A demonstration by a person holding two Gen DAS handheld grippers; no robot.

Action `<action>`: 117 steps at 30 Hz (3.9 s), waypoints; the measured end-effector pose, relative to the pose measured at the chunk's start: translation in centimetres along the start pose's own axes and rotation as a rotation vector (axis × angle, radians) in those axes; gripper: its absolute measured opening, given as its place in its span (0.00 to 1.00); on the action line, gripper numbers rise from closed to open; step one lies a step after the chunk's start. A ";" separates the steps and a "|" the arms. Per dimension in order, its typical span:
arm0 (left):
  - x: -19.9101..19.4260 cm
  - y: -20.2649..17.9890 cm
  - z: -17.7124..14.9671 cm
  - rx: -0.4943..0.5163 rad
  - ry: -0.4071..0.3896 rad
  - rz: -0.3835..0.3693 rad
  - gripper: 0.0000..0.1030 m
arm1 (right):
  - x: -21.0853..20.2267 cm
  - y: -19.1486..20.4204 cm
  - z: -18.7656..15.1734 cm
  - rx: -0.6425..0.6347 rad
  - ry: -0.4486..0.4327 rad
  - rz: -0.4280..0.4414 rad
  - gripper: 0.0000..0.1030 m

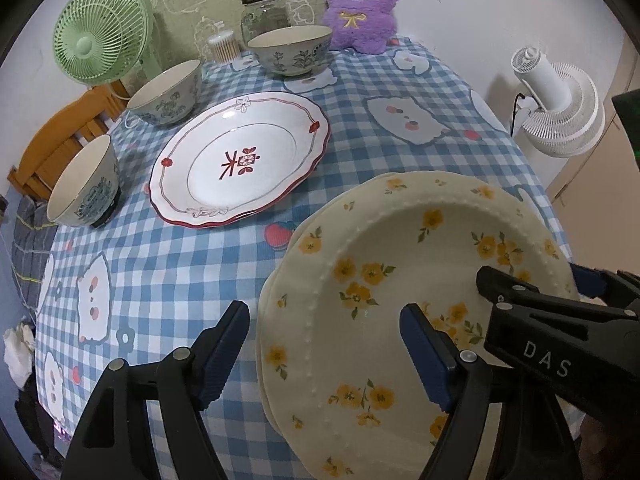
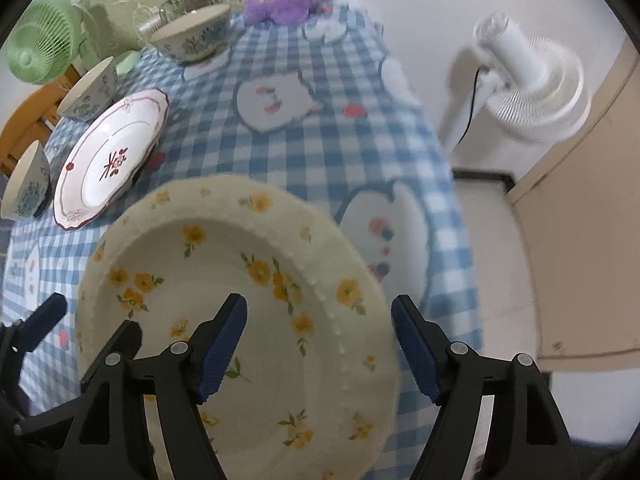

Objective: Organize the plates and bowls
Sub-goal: 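Open both tools and release the beaded-rim plate on the stack, then move both tools to the white plate with red rim and character, then grasp the red-rimmed plate rim with both tools and lift it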

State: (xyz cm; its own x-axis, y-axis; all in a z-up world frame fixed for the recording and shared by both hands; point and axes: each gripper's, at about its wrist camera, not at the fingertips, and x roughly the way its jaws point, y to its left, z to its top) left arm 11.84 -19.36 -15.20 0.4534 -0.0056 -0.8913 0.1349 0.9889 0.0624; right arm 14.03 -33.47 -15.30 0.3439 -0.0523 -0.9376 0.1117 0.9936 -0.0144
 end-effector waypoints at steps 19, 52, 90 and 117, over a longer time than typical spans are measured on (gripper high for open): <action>-8.0 6.0 2.8 -0.046 -0.134 -0.040 0.79 | -11.1 4.5 2.2 0.014 -0.153 0.024 0.75; -3.4 11.8 8.2 -0.182 -0.142 0.023 0.81 | -6.2 11.9 10.1 -0.147 -0.208 0.162 0.75; 8.5 15.1 10.8 -0.139 -0.024 -0.025 0.56 | 5.1 14.9 13.3 -0.067 -0.063 0.105 0.57; 9.4 15.7 10.4 -0.127 -0.006 -0.037 0.43 | 7.2 14.8 13.5 -0.057 -0.002 0.054 0.44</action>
State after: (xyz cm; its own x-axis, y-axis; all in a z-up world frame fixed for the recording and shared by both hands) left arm 27.32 -5.45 -17.91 0.4559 -0.0429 -0.8890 0.0394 0.9988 -0.0280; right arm 30.72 -20.51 -17.58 0.3497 0.0016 -0.9369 0.0394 0.9991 0.0165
